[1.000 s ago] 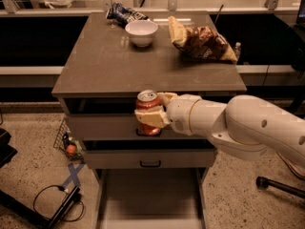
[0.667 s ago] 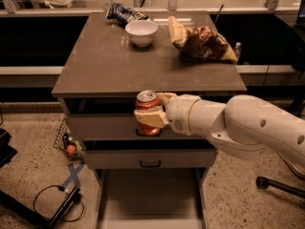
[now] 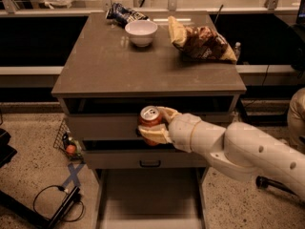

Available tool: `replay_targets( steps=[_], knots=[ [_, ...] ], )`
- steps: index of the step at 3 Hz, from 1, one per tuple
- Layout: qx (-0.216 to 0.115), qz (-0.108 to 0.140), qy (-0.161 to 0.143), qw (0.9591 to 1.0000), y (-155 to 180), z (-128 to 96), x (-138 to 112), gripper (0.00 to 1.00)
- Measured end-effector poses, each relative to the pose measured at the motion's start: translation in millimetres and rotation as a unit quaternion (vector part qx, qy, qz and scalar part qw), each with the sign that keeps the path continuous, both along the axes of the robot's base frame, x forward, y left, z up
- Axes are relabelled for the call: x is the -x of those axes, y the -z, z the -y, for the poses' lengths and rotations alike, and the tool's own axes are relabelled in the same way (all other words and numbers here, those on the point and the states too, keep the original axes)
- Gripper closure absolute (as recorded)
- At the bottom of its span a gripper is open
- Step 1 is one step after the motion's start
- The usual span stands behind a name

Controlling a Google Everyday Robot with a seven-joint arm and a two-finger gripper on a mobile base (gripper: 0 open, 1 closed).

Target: Place coke can into bottom drawer

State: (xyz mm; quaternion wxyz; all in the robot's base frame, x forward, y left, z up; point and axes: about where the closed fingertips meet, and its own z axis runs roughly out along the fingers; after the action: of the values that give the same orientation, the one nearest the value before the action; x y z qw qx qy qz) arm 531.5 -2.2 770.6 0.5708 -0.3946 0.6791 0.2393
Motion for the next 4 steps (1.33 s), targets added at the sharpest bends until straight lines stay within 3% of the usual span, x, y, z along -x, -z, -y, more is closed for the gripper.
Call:
replay_targets(
  steps=[1,2,3,4],
  knots=[
    [0.008,0.075,-0.053,0.9957,40.4,3.4,12.1,1.00],
    [0.020,0.093,-0.076,0.9926,103.9,32.3,23.1,1.00],
    [0.021,0.053,-0.060,0.9965,147.0,57.9,32.9,1.00],
    [0.020,0.042,-0.055,0.9974,159.6,61.3,33.9,1.00]
  ],
)
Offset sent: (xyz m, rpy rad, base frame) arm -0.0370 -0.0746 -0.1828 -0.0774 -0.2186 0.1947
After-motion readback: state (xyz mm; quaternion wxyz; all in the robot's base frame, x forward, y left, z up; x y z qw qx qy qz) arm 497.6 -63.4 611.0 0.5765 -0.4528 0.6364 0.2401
